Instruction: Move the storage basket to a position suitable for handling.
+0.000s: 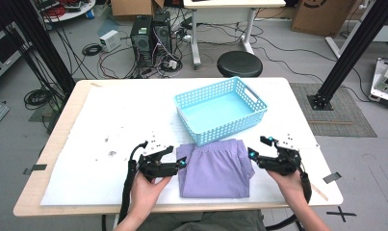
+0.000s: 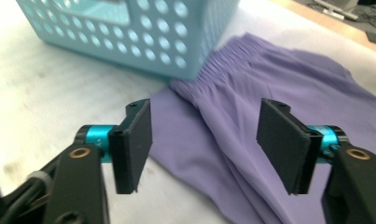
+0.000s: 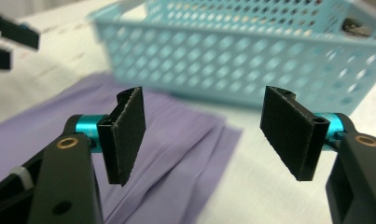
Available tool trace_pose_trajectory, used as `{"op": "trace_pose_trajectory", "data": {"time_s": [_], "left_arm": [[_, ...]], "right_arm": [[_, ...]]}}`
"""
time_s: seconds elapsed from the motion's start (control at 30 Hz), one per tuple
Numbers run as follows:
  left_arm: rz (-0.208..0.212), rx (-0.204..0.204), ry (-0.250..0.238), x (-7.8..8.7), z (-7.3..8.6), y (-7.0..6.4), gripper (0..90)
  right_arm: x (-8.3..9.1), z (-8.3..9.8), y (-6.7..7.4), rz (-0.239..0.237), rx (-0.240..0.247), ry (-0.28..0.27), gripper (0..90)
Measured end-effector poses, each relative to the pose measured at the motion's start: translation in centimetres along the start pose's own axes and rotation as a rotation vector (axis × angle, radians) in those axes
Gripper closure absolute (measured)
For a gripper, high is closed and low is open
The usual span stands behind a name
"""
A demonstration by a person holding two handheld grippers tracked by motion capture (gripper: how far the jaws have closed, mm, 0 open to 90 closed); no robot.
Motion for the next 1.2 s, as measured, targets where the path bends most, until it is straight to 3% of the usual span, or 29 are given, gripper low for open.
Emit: {"op": "trace_pose_trajectory", "data": {"time_s": [0.1, 0.17, 0.33, 0.6, 0.73, 0.87, 0.97, 1.2], "left_arm": [[0.002, 0.020, -0.006, -1.1, -0.7, 0.6, 34.2], [-0.002, 0.023, -0.005, -1.9, -1.1, 0.8, 34.2], [-0.032, 0.019, -0.001, -4.0, -2.1, 0.9, 33.8], [-0.080, -0.023, -0.013, -6.2, -3.6, 0.5, 33.8], [-0.098, -0.011, 0.006, -7.2, -4.0, 0.8, 33.8], [-0.086, -0.007, -0.001, -7.5, -4.1, 1.1, 33.4], [-0.092, -0.015, 0.001, -7.3, -4.1, 1.4, 34.0], [-0.093, 0.009, 0.021, -6.5, -3.8, 3.0, 36.6]], "right_arm": [[-0.7, -1.1, -2.1, 0.073, -0.006, -0.030, 30.9], [-1.2, -1.7, -3.5, 0.090, -0.027, -0.051, 30.8], [-2.4, -2.8, -6.8, 0.096, -0.085, -0.032, 30.2], [-4.3, -2.4, -10.0, 0.101, -0.063, 0.046, 33.4], [-5.6, -1.8, -11.5, 0.092, -0.077, 0.073, 35.4], [-6.9, -1.8, -12.5, 0.093, -0.094, 0.131, 37.5], [-7.0, -2.4, -12.4, 0.025, -0.111, 0.091, 45.0], [-6.8, -2.2, -11.2, 0.051, -0.058, 0.102, 49.4]]}}
Point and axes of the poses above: each handheld gripper's, and its own axes: x roughly backward along the jaws, z roughly out of its underside, y roughly to its left, the point moved 8 cm from there along -x, roughly forward along the jaws, and after that the axes turned 8 degrees about y, right-handed, at the moved point
